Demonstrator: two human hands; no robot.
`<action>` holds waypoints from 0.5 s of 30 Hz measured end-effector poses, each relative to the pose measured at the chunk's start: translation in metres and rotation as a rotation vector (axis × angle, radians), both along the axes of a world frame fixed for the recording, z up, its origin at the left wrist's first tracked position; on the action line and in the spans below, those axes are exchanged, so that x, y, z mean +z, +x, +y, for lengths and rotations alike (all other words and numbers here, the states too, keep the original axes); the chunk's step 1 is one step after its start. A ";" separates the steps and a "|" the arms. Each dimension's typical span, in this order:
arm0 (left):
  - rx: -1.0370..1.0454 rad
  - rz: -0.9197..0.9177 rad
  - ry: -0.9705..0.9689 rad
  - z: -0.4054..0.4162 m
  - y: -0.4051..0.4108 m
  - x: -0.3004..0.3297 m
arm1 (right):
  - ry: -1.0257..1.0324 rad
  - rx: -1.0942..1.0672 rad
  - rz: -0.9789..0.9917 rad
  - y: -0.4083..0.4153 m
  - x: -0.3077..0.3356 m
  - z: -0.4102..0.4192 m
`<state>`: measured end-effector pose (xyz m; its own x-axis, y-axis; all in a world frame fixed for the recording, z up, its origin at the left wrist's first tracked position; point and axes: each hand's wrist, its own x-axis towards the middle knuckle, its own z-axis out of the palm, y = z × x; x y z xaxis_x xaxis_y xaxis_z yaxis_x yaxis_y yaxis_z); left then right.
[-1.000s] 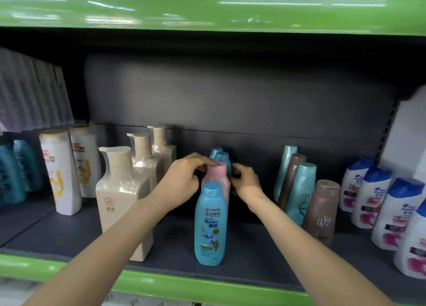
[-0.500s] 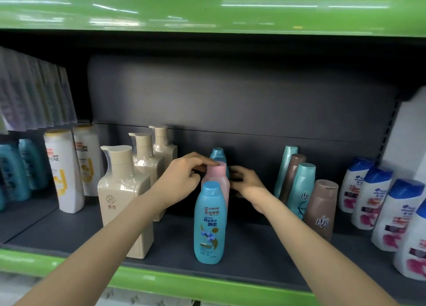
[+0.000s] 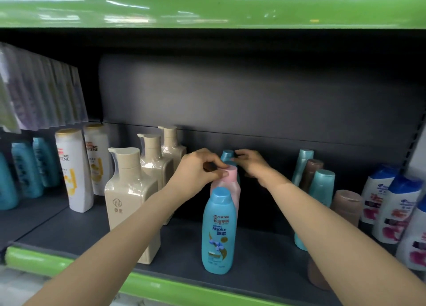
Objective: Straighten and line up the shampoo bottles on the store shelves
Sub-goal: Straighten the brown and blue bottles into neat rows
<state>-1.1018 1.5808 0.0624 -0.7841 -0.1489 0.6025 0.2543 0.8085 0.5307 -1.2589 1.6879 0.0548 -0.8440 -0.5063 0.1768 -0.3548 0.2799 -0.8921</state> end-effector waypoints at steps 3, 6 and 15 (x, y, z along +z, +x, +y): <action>0.015 0.005 -0.011 0.000 0.000 -0.001 | 0.011 0.005 0.016 -0.011 -0.006 -0.012; 0.019 -0.001 -0.035 0.000 0.001 0.000 | 0.017 -0.033 0.038 -0.019 -0.014 -0.018; 0.059 -0.012 -0.081 0.003 0.002 0.001 | -0.122 -0.208 0.274 0.008 0.002 0.017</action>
